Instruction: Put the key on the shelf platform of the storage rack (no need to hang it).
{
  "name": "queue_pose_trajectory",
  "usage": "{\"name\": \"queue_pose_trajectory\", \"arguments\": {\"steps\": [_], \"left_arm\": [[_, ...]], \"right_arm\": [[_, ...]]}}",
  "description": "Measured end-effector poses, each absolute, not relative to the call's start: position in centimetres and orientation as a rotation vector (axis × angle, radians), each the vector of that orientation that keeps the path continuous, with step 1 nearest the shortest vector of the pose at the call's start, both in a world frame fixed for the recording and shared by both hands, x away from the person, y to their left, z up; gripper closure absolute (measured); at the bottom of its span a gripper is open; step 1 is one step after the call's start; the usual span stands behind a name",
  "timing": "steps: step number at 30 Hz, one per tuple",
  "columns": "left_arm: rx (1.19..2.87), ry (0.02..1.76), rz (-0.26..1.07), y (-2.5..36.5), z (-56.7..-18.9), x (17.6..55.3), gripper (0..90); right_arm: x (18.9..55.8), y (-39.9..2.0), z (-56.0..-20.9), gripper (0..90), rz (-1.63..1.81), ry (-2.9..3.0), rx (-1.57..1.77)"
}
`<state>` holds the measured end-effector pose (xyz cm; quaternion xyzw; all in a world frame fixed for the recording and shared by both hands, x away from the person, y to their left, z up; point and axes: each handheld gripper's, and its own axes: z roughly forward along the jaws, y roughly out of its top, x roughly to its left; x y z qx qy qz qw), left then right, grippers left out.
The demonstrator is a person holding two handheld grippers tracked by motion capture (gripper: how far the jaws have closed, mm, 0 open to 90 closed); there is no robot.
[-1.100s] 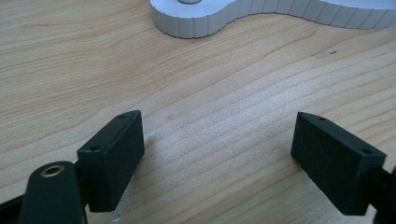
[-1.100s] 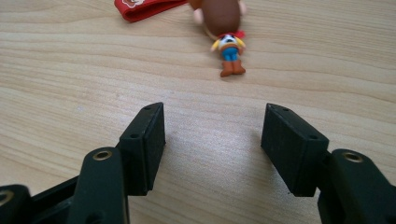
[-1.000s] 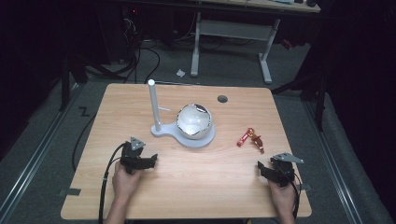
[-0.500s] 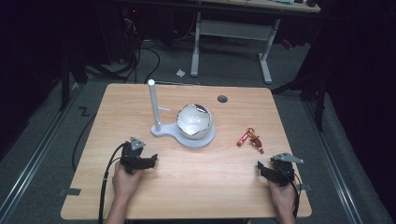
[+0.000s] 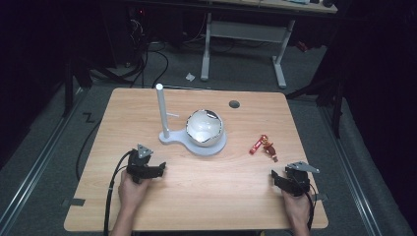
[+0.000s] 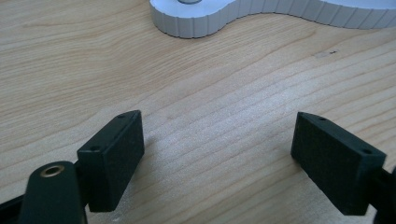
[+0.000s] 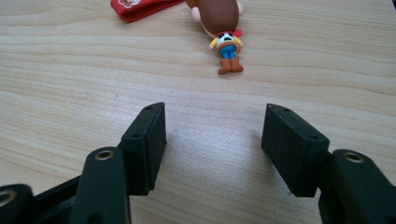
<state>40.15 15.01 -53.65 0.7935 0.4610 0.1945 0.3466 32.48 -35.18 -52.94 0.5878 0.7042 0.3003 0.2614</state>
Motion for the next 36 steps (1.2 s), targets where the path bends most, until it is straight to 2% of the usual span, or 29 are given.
{"name": "queue_pose_trajectory", "arguments": {"steps": [14, 36], "left_arm": [[2.059, 1.196, 0.504, 15.0, -53.7, 40.2, 17.4], [2.060, 1.195, 0.505, 15.0, -53.7, 40.2, 17.4]], "right_arm": [[32.2, -35.6, -51.4, 43.6, 0.892, 1.904, 1.593], [37.7, -34.0, -50.0, 44.4, 0.841, 1.950, 1.500]]}}
